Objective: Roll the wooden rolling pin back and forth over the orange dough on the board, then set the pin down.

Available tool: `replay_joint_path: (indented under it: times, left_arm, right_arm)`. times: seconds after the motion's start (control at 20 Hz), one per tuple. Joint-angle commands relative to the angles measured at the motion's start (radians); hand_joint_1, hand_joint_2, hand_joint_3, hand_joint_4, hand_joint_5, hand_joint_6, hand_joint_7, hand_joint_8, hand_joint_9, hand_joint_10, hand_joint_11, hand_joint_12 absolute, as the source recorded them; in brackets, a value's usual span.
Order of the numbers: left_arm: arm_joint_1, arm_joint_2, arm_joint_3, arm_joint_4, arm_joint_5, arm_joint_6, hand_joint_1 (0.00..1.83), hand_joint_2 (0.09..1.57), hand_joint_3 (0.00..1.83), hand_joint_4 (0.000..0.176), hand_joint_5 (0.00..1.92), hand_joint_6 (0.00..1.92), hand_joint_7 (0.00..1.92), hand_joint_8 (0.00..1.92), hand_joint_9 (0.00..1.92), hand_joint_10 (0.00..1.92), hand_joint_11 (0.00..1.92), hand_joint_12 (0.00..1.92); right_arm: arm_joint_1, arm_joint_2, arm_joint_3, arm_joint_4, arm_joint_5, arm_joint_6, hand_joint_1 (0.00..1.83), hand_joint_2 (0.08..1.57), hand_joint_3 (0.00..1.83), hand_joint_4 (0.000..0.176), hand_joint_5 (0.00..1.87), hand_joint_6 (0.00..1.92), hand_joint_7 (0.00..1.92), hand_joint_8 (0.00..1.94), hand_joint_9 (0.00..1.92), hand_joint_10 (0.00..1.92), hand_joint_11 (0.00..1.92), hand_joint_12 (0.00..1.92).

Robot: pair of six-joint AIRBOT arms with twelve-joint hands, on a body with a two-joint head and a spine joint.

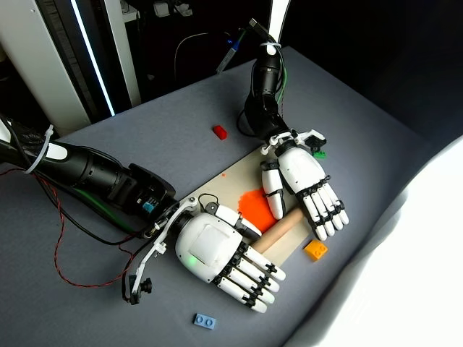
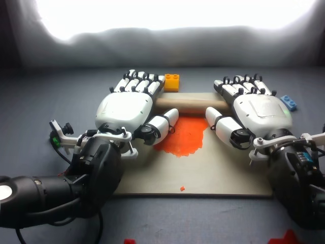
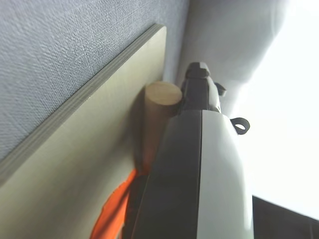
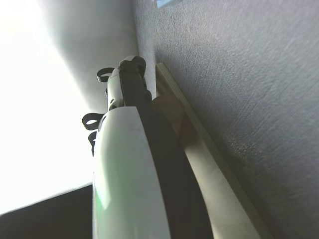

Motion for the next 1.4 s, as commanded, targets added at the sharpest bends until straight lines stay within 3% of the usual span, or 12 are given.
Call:
replay_joint_path:
  times: [0.0,0.25,0.6,1.35]
  left_arm:
    - [-0.006,-0.003,0.005,0.03,-0.07,0.003,0.0,1.5,0.0,0.0,0.15,0.01,0.14,0.0,0.08,0.01,0.0,0.0]
    - [-0.007,-0.003,0.005,0.043,-0.065,-0.001,0.0,1.5,0.0,0.0,0.17,0.02,0.17,0.01,0.1,0.01,0.01,0.0]
    - [-0.006,-0.003,0.0,0.057,-0.055,-0.011,0.0,1.51,0.0,0.0,0.16,0.01,0.15,0.0,0.1,0.01,0.0,0.0]
    - [0.008,0.02,-0.031,0.057,-0.048,-0.025,0.0,1.5,0.0,0.0,0.15,0.0,0.14,0.0,0.09,0.0,0.0,0.0]
  right_arm:
    - [0.006,0.003,0.006,-0.017,0.097,0.015,0.0,1.57,0.06,0.0,0.33,0.01,0.33,0.01,0.25,0.02,0.0,0.48]
    - [0.004,0.003,-0.003,-0.017,0.109,0.025,0.0,1.57,0.06,0.0,0.32,0.0,0.35,0.01,0.26,0.01,0.0,0.44]
    - [0.001,0.003,-0.011,-0.018,0.117,0.029,0.0,1.57,0.05,0.0,0.33,0.0,0.35,0.0,0.27,0.0,0.0,0.53]
    - [-0.015,0.004,-0.049,-0.049,0.156,0.019,0.0,1.57,0.03,0.0,0.3,0.0,0.32,0.0,0.24,0.0,0.0,0.44]
